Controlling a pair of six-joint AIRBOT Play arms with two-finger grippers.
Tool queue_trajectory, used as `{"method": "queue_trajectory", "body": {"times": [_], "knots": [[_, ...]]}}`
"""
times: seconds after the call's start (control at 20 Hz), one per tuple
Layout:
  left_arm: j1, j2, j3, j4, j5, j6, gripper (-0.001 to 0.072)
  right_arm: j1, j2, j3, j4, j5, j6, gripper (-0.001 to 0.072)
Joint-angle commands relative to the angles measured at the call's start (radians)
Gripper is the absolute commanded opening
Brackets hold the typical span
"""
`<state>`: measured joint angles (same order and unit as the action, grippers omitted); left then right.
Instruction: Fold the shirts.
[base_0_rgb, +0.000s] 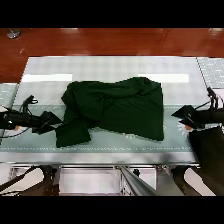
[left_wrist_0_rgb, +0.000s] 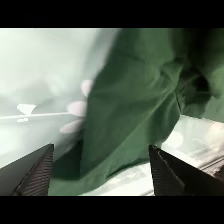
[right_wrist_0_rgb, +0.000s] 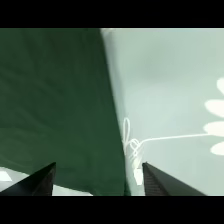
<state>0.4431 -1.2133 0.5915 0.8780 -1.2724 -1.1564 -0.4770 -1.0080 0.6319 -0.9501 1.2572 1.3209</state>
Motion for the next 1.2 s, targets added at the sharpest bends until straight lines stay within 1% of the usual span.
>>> {"method": "queue_trajectory", "body": {"times": [0.0, 0.05, 0.1, 0.15, 0.2, 0.3, 0.35, 0.45, 0.55, 0.6, 0.75, 0.9, 1.05, 1.1, 1.15], "knots": [[-0.051, 0.004, -0.1, -0.104, 0.099, 0.049, 0.0701, -0.013, 0.056, -0.138, 0.054, 0.0, -0.043, 0.0615], [-0.082, 0.005, -0.1, -0.106, 0.112, 0.048, 0.0696, -0.013, 0.056, -0.149, 0.046, 0.001, -0.043, 0.0615], [-0.102, 0.005, -0.1, -0.111, 0.113, 0.049, 0.0532, -0.013, 0.056, -0.155, 0.04, 0.008, -0.042, 0.0615], [-0.116, 0.005, -0.1, -0.113, 0.11, 0.074, 0.0022, -0.013, 0.056, -0.156, 0.024, 0.015, -0.036, 0.0615], [-0.121, 0.005, -0.1, -0.121, 0.109, 0.089, 0.0021, -0.013, 0.056, -0.156, -0.004, 0.018, -0.027, 0.0615], [-0.121, 0.005, -0.1, -0.124, 0.109, 0.09, 0.0021, -0.013, 0.056, -0.156, -0.084, 0.03, 0.018, 0.0615], [-0.121, 0.005, -0.1, -0.124, 0.108, 0.09, 0.0021, -0.005, 0.055, -0.156, -0.107, 0.039, 0.041, 0.0615], [-0.121, 0.005, -0.1, -0.124, 0.109, 0.096, 0.0021, 0.035, 0.034, -0.156, -0.115, 0.084, 0.043, 0.0615], [-0.121, 0.005, -0.1, -0.124, 0.11, 0.097, 0.0021, 0.093, -0.009, -0.156, -0.114, 0.068, 0.045, 0.0615], [-0.121, 0.005, -0.1, -0.124, 0.109, 0.097, 0.0022, 0.124, -0.036, -0.156, -0.099, 0.035, 0.055, 0.0615], [-0.121, 0.005, -0.1, -0.139, 0.11, 0.097, 0.0021, 0.202, -0.112, -0.148, -0.015, -0.052, 0.058, 0.0615], [-0.121, 0.005, -0.086, -0.163, 0.121, 0.101, 0.0021, 0.284, -0.188, -0.074, -0.013, -0.073, 0.064, 0.0615], [-0.121, 0.005, -0.072, -0.184, 0.117, 0.101, 0.0021, 0.372, -0.26, 0.006, 0.011, -0.117, 0.099, 0.0614], [-0.121, 0.005, -0.071, -0.195, 0.117, 0.101, 0.0021, 0.4, -0.282, 0.029, 0.019, -0.121, 0.098, 0.0527], [-0.121, 0.005, -0.071, -0.203, 0.117, 0.102, 0.0021, 0.43, -0.298, 0.051, 0.026, -0.128, 0.089, 0.028]]}}
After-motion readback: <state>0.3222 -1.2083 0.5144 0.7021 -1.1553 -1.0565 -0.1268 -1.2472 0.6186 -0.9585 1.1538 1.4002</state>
